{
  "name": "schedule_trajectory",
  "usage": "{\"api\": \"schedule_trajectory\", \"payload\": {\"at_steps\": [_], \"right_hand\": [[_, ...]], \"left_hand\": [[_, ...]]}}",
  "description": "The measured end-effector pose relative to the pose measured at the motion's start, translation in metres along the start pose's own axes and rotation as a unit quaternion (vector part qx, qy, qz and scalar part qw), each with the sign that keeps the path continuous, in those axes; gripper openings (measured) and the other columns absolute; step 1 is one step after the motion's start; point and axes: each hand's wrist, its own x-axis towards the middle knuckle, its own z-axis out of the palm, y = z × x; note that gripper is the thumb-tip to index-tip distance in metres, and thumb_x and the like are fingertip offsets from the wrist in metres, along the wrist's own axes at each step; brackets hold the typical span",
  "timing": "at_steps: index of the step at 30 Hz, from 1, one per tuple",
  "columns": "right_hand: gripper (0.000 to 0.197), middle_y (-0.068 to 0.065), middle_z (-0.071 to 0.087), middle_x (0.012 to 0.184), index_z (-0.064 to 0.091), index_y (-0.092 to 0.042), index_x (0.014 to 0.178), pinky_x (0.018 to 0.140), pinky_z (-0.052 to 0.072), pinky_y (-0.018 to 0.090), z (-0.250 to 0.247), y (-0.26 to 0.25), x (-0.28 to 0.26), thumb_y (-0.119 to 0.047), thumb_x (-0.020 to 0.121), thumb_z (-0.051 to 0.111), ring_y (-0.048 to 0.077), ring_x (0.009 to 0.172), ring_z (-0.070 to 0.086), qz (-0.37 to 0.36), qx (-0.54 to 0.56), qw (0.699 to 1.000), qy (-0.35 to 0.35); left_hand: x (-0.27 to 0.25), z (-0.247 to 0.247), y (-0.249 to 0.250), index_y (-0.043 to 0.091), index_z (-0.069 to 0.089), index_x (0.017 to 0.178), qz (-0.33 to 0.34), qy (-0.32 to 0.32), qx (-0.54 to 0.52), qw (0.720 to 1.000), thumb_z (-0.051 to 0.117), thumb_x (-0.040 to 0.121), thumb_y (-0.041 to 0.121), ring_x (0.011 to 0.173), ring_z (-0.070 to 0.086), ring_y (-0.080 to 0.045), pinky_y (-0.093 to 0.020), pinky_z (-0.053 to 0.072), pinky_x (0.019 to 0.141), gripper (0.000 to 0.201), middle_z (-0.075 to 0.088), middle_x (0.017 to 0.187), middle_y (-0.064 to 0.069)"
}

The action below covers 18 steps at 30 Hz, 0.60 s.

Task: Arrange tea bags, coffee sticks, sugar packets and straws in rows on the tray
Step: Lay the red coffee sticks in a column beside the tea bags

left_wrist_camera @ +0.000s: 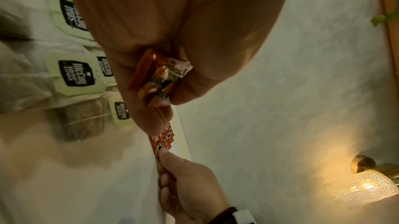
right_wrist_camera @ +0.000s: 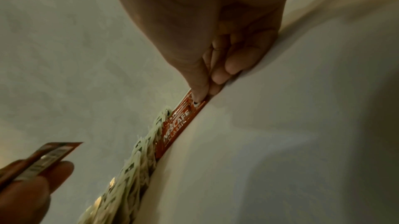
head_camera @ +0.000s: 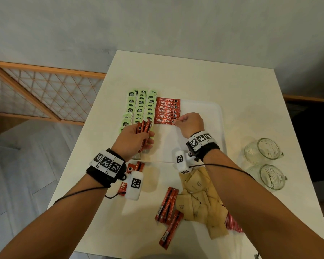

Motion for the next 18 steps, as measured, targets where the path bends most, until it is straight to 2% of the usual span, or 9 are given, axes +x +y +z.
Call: {"api": "schedule_trajectory", "payload": {"at_steps": [3, 6, 8, 10, 12, 14, 16, 18], "right_hand": [[0.02, -0.007, 0.065, 0.076, 0.067, -0.024, 0.074, 0.075, 0.049, 0.027, -0.001, 0.0, 0.0, -0.034, 0.083, 0.083, 0.017, 0.079, 0.064, 0.002, -0.001, 1.0, -0.005], [0.025, -0.003, 0.069, 0.08, 0.064, -0.024, 0.073, 0.078, 0.056, 0.033, -0.005, -0.001, -0.002, -0.038, 0.082, 0.083, 0.02, 0.081, 0.068, 0.012, 0.011, 1.0, -0.01], [0.028, -0.001, 0.07, 0.089, 0.062, -0.02, 0.082, 0.084, 0.058, 0.036, -0.01, -0.003, -0.006, -0.04, 0.084, 0.081, 0.021, 0.086, 0.069, 0.01, 0.023, 1.0, -0.004], [0.022, 0.0, 0.071, 0.093, 0.065, -0.021, 0.089, 0.085, 0.058, 0.037, -0.015, -0.008, -0.013, -0.039, 0.088, 0.077, 0.019, 0.087, 0.069, -0.015, 0.041, 0.999, -0.014], [0.013, 0.003, 0.074, 0.091, 0.07, -0.022, 0.09, 0.079, 0.062, 0.039, -0.019, -0.015, -0.025, -0.034, 0.092, 0.073, 0.015, 0.078, 0.069, -0.052, 0.078, 0.994, -0.05], [0.008, 0.006, 0.074, 0.093, 0.072, -0.022, 0.096, 0.069, 0.061, 0.035, -0.024, -0.023, -0.039, -0.028, 0.096, 0.068, 0.009, 0.068, 0.067, -0.082, 0.106, 0.985, -0.108], [0.011, 0.004, 0.074, 0.094, 0.073, -0.021, 0.101, 0.063, 0.058, 0.028, -0.029, -0.029, -0.048, -0.028, 0.099, 0.065, 0.007, 0.065, 0.065, -0.099, 0.106, 0.976, -0.161], [0.02, 0.002, 0.074, 0.09, 0.074, -0.019, 0.101, 0.061, 0.055, 0.025, -0.034, -0.034, -0.055, -0.036, 0.1, 0.063, 0.009, 0.065, 0.063, -0.089, 0.084, 0.973, -0.197]], "left_hand": [[-0.001, -0.001, -0.002, 0.002, 0.066, 0.108, 0.012, -0.007, 0.004, 1.0, 0.053, 0.098, -0.001, 0.083, 0.073, -0.027, -0.043, 0.062, 0.076, 0.017, 0.075, 0.102, -0.015], [-0.002, -0.001, -0.003, 0.0, 0.065, 0.111, 0.012, -0.014, -0.004, 1.0, 0.055, 0.099, 0.003, 0.08, 0.073, -0.027, -0.038, 0.063, 0.071, 0.016, 0.076, 0.1, -0.012], [-0.003, -0.001, -0.002, -0.001, 0.065, 0.111, 0.011, -0.018, -0.005, 1.0, 0.057, 0.099, 0.006, 0.077, 0.072, -0.027, -0.039, 0.062, 0.071, 0.016, 0.076, 0.098, -0.014], [-0.004, -0.001, -0.001, -0.003, 0.066, 0.108, 0.015, -0.02, 0.005, 1.0, 0.058, 0.099, 0.006, 0.073, 0.071, -0.025, -0.036, 0.061, 0.067, 0.015, 0.076, 0.096, -0.015], [-0.004, -0.001, -0.001, -0.004, 0.067, 0.106, 0.022, -0.024, 0.018, 0.999, 0.059, 0.098, 0.006, 0.068, 0.069, -0.023, -0.035, 0.06, 0.063, 0.015, 0.076, 0.095, -0.016], [-0.004, -0.001, -0.002, -0.002, 0.069, 0.104, 0.032, -0.03, 0.035, 0.998, 0.06, 0.098, 0.007, 0.068, 0.068, -0.022, -0.033, 0.058, 0.061, 0.014, 0.076, 0.094, -0.015], [-0.003, 0.0, -0.003, 0.001, 0.071, 0.099, 0.051, -0.035, 0.07, 0.996, 0.063, 0.096, 0.01, 0.066, 0.067, -0.02, -0.03, 0.055, 0.058, 0.012, 0.077, 0.087, -0.01], [-0.003, 0.0, -0.003, 0.004, 0.073, 0.092, 0.083, -0.03, 0.121, 0.989, 0.068, 0.093, 0.012, 0.058, 0.063, -0.014, -0.027, 0.051, 0.056, 0.01, 0.073, 0.073, -0.006]]}}
